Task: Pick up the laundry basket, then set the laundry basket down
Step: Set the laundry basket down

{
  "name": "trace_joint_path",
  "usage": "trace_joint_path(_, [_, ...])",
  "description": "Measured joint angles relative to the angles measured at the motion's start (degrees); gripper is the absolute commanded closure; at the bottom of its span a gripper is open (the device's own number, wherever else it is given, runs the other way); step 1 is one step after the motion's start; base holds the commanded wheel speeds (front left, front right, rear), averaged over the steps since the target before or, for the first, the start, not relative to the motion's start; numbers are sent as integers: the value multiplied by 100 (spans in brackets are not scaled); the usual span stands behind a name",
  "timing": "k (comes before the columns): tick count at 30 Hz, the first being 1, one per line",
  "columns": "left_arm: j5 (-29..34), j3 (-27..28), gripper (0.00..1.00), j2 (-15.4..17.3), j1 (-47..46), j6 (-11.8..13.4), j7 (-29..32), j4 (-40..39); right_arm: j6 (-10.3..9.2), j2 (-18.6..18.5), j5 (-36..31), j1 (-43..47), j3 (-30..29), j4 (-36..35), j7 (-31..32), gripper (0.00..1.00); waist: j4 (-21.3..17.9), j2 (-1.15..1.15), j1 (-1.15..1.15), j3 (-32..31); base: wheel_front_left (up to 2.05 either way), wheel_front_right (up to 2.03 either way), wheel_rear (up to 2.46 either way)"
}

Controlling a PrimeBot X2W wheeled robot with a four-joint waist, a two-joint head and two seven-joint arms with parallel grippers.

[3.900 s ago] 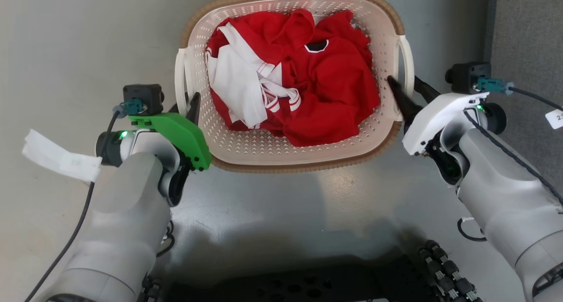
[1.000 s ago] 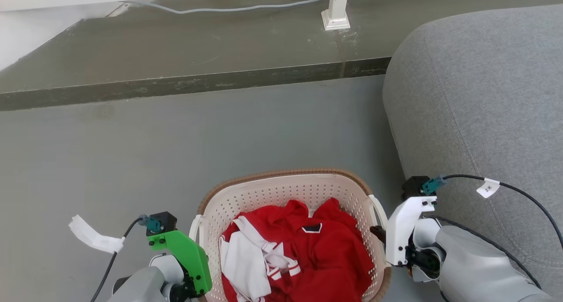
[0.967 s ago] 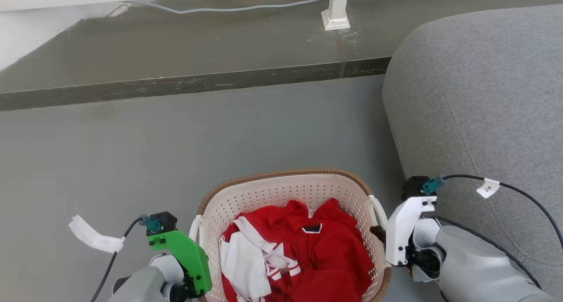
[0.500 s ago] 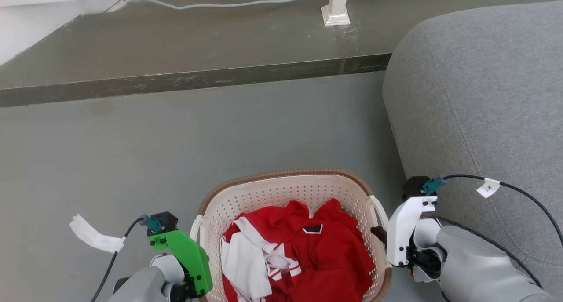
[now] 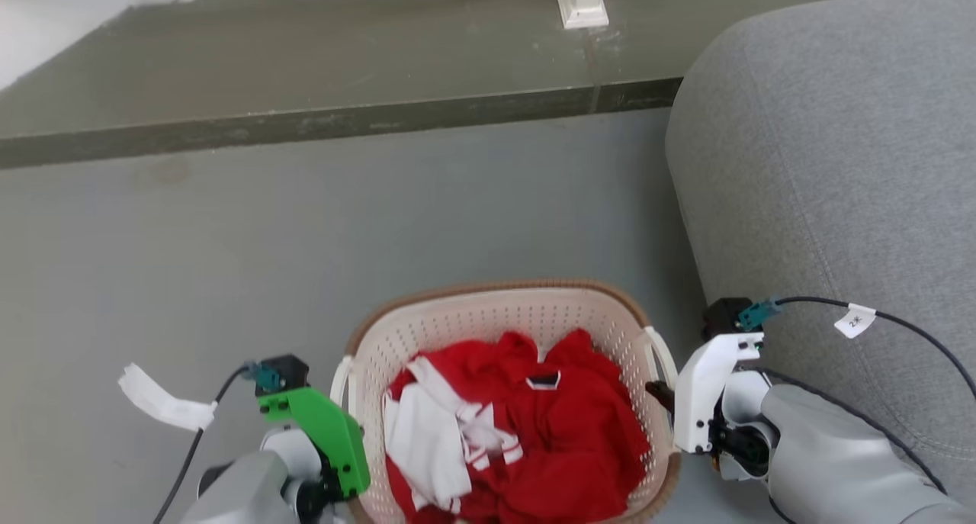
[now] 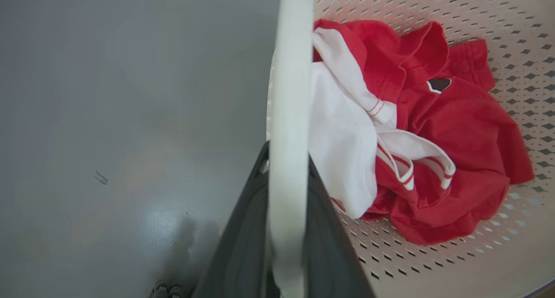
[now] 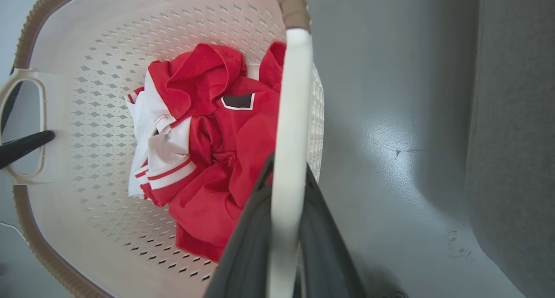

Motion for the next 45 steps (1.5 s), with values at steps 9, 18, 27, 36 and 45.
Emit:
trace_joint_path(9, [55, -26, 100, 7, -396, 85, -327, -87, 0, -132, 0, -307, 0, -167, -311, 100, 41, 0, 0, 393, 0, 0, 0])
trace_joint_path(18, [62, -58, 100, 3, -627, 235, -699, -223, 1, -263, -2, -566, 0, -316, -751, 100, 88, 0, 0, 1015, 0, 0, 0])
trace_joint_path(27, [100, -99, 100, 4, -975, 420, -1006, -300, 0, -333, -2, -806, -7, -410, -1182, 100, 130, 0, 0, 1699, 0, 0, 0])
trace_joint_path(36, [105, -191, 100, 5, -1350, 555, -1149, -361, 0, -437, -3, -1127, 24, -488, -1405, 100, 144, 0, 1, 2401, 0, 0, 0])
trace_joint_path(45, [147, -223, 100, 12, -1663, 670, -1426, -374, 0, -461, 1, -1408, 11, -550, -1727, 100, 137, 0, 1, 3089, 0, 0, 0])
